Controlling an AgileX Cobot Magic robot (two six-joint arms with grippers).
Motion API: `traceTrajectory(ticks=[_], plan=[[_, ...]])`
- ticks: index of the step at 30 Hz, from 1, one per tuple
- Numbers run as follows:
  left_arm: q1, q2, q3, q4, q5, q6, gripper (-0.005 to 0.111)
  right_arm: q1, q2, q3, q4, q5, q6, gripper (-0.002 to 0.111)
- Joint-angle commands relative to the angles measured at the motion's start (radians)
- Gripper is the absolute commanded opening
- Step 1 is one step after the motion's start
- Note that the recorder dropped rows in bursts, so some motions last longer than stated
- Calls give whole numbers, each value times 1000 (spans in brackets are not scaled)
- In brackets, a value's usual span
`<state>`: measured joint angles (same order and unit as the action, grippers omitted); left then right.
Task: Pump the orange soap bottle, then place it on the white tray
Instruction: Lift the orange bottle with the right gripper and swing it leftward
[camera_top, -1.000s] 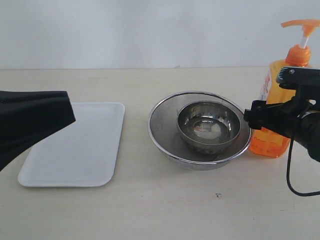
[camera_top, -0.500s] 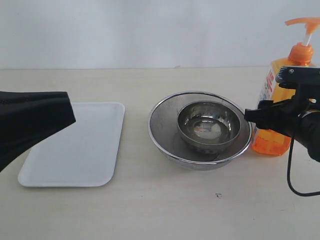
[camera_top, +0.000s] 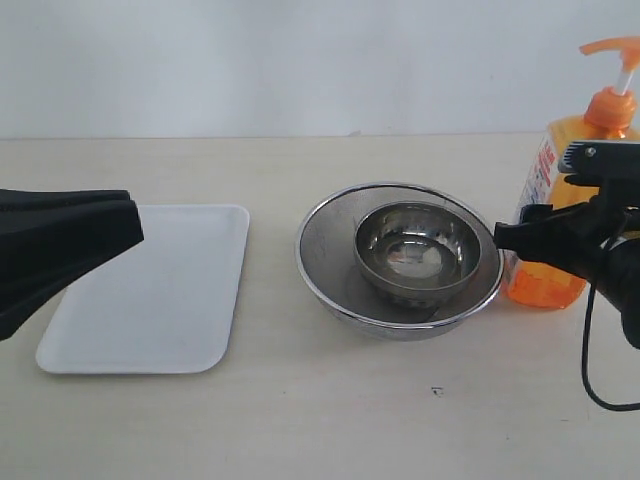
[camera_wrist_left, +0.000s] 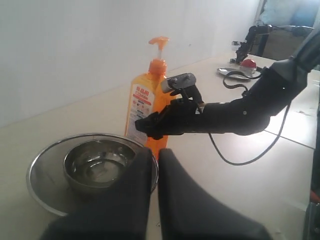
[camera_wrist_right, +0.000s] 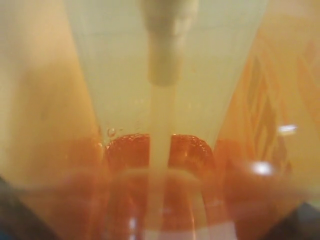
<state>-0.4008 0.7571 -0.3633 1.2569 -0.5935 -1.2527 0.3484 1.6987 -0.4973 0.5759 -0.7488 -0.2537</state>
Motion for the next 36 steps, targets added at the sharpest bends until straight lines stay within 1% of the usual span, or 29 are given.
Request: traceTrajectory(ticks=[1,3,7,16,22,27,31,36], plan=[[0,-5,4,-4,26,-3,5,-1,-55,-4,-54,-119,18,0],[0,-5,4,-4,26,-3,5,-1,-99,-4,-54,-119,1,0],[0,-5,4,-4,79,-3,5,-1,-183,-4,-57,-98,-46,0],[0,-5,4,-4,103,5,5,-1,-361,-13,-99,20,-89,0],[0,-9,4,-4,166,5,5,-1,-420,-76,-111,151,-105,0],[0,-49,4,-4,285,-8,5,3,-425,-144,-143,251,-95,0],[0,-92,4,-4,363,-13,5,62,-425,-183,-145,254,-97,0],[0,-115,24,-16,401,-13,5,165,-425,-253,-145,261,-103,0]])
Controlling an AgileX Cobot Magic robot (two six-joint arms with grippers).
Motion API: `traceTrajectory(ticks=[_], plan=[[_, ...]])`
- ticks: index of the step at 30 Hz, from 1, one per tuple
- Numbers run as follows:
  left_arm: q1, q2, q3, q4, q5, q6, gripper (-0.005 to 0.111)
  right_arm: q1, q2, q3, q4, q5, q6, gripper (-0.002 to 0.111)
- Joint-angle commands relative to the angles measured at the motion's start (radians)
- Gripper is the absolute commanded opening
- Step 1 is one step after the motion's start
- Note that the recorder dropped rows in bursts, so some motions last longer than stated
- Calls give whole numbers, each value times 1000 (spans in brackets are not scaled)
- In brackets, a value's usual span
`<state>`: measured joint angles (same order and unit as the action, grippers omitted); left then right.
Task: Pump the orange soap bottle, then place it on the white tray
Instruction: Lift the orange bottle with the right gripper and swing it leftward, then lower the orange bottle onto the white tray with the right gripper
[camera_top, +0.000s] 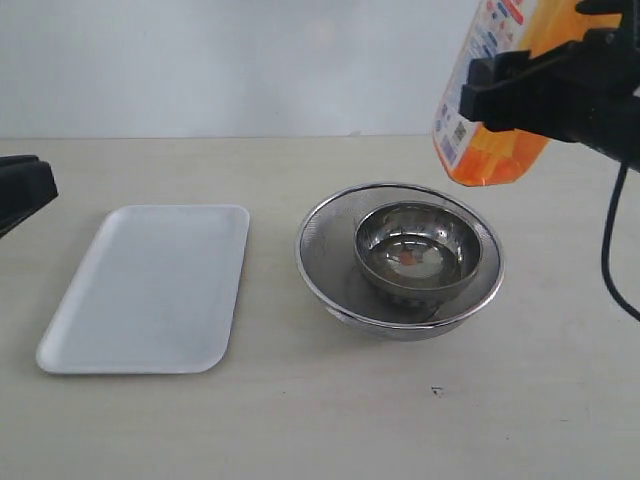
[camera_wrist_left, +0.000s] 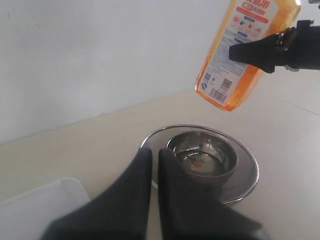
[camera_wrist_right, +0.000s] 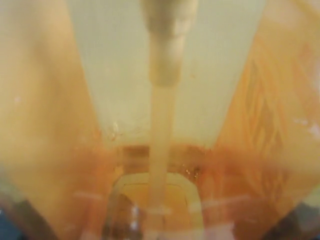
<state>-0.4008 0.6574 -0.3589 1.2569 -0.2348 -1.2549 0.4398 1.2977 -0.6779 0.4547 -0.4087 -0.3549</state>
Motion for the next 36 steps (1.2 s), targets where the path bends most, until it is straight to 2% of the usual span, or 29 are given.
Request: traceTrajectory(ticks=[1,9,17,22,27,32,36], plan=[[0,-18,24,-19,52,-11,5,90,-20,-86,-24,-71,-2,0],[0,-34,35,-51,108,-11,5,242,46,-221,-20,-34,-2,0],[0,-83,55,-57,151,-40,5,353,199,-351,-20,-35,-11,0],[0,-110,75,-64,211,-64,5,396,315,-452,-20,-26,-13,0],[0,-182,107,-66,392,-129,5,439,499,-622,-24,35,-13,0],[0,-238,122,-64,411,-139,5,462,624,-724,-24,61,-13,0],[0,-248,122,-64,419,-143,5,479,727,-745,-24,7,-10,0]])
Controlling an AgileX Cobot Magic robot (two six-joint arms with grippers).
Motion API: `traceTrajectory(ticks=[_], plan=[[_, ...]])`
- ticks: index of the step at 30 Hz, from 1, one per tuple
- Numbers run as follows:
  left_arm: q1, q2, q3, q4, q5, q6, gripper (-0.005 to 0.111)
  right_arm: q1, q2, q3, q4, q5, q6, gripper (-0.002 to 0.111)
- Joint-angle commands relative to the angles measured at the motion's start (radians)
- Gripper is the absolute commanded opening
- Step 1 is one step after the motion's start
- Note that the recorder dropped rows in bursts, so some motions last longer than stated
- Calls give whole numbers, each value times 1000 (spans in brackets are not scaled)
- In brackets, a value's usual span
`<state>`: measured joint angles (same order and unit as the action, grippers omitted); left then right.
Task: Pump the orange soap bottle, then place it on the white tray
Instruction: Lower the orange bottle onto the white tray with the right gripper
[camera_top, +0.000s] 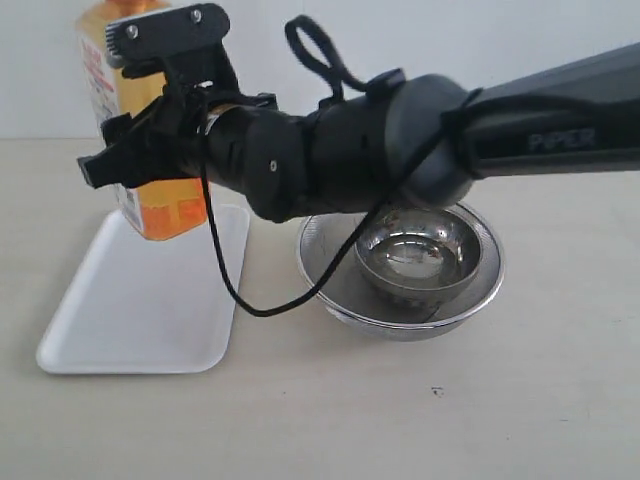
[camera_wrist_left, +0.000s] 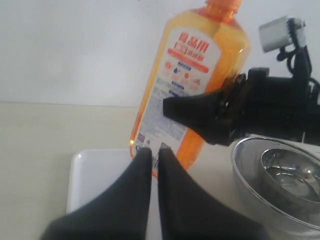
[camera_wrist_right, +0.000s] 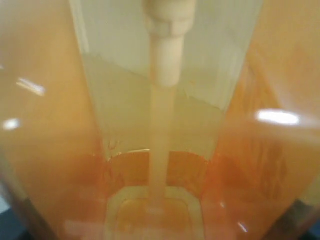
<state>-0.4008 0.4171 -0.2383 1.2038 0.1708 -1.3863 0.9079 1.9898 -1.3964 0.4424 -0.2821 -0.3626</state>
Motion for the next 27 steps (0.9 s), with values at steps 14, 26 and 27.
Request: traceTrajectory(ticks=[14,26,27], plan=[[0,-8,1,-15,11,-12,5,55,203,-27,82,-288,-41,0],[0,-8,1,-15,11,-12,5,55,215,-27,82,-263,-39,16],[0,-8,1,-15,11,-12,5,55,215,-27,82,-259,-39,25]])
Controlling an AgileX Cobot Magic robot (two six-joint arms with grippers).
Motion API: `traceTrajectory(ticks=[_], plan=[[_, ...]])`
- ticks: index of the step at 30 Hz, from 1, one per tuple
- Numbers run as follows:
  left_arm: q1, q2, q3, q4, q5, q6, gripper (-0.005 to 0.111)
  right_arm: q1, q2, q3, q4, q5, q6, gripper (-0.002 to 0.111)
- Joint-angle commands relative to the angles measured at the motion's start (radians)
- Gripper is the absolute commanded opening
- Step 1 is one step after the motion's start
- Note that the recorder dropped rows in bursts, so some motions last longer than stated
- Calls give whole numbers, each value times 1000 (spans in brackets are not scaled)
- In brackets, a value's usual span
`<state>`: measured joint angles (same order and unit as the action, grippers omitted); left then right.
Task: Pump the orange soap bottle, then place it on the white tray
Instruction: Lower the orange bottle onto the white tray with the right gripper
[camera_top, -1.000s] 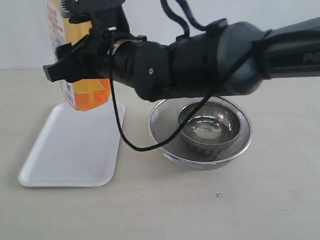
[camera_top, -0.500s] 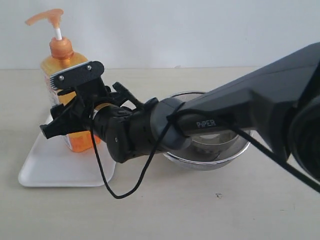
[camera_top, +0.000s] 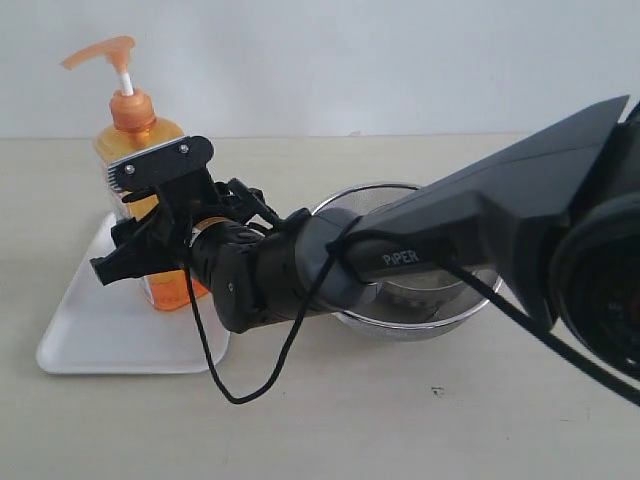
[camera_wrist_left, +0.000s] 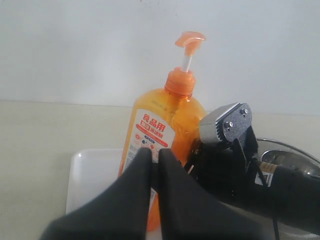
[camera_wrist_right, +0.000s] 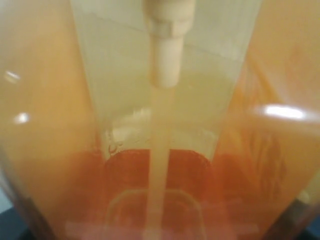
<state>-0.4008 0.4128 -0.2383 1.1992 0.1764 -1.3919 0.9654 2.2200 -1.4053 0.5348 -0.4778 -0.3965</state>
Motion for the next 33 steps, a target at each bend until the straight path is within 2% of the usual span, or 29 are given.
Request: traceTrajectory(ticks=[1,4,5,7,16,22,24,27,33], plan=[[0,-4,1,-10,5,-6,5,-3,-16,-18,-10,-60,3,34],[0,-4,1,-10,5,-6,5,-3,-16,-18,-10,-50,18,64],[0,-4,1,-10,5,-6,5,-3,-16,-18,-10,-47,18,77],[0,-4,1,-10,5,-6,5,-3,-16,-18,-10,-44,18,88],[0,-4,1,-10,5,-6,5,-3,-121,-18,32,78,-51,89],[0,-4,1,-10,5,-6,5,-3,-156,-18,198,138,-213,89],[0,-4,1,-10,5,-6,5,-3,-163,-18,302,162,-312,96],[0,-4,1,-6,5,-6,5,-3,-175,-18,359,188,-412,101],[0,-4,1,-6,9,-6,5,-3,-225,-18,372,262,-431,101]])
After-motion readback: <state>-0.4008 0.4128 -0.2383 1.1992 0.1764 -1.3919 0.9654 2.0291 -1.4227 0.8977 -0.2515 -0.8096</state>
